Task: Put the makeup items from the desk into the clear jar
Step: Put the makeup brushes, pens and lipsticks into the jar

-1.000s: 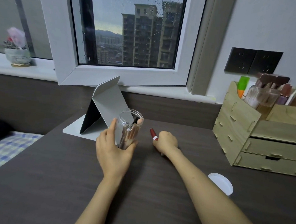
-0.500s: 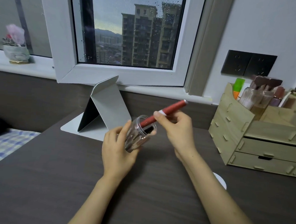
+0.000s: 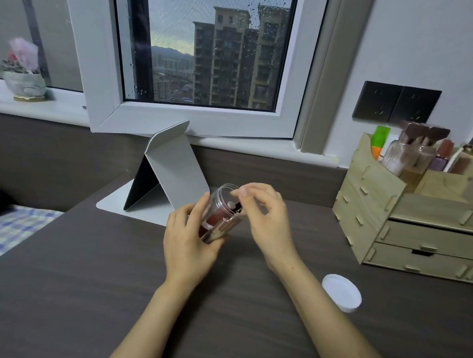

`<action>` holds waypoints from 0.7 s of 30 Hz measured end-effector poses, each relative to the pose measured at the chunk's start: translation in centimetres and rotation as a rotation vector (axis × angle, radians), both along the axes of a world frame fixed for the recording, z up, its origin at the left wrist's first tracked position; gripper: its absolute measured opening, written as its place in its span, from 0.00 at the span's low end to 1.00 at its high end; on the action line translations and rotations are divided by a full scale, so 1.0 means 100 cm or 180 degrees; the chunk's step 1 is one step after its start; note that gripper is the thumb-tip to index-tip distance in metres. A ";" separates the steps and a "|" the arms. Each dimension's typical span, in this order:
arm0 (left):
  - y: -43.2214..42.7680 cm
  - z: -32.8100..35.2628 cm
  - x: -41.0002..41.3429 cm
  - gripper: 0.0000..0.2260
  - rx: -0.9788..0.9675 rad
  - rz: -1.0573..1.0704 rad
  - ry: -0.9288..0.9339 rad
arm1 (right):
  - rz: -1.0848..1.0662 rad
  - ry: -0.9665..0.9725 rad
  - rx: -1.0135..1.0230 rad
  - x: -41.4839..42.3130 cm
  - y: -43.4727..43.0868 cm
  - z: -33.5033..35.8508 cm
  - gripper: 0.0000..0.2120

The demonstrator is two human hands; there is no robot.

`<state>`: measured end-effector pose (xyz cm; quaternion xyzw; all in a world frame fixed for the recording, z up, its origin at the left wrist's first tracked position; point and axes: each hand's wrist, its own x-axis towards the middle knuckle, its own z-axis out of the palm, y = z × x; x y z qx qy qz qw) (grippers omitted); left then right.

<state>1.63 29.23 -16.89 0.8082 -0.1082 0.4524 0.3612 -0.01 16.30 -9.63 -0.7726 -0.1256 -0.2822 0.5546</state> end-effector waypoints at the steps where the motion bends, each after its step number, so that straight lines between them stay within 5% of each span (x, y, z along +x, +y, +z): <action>1: 0.001 0.001 0.001 0.41 -0.0053 0.0022 0.0017 | 0.0061 0.0076 0.0406 0.003 -0.002 0.002 0.12; 3: 0.006 0.005 0.000 0.41 -0.0236 0.0111 0.0042 | -0.0120 0.0369 0.0982 0.015 -0.008 0.001 0.14; 5: 0.011 0.011 0.000 0.40 -0.0562 0.0183 0.0054 | -0.0482 0.0700 0.0906 0.034 -0.013 -0.010 0.17; 12: 0.031 0.023 -0.001 0.38 -0.1821 0.0728 0.0170 | -0.0489 0.1785 -0.0811 0.098 0.024 -0.062 0.11; 16: 0.035 0.019 0.001 0.38 -0.1995 0.0967 0.0206 | -0.1002 0.2041 -0.1523 0.120 0.056 -0.069 0.22; 21: 0.035 0.016 0.002 0.38 -0.1899 0.1000 0.0218 | -0.1251 0.2327 -0.2005 0.139 0.076 -0.065 0.24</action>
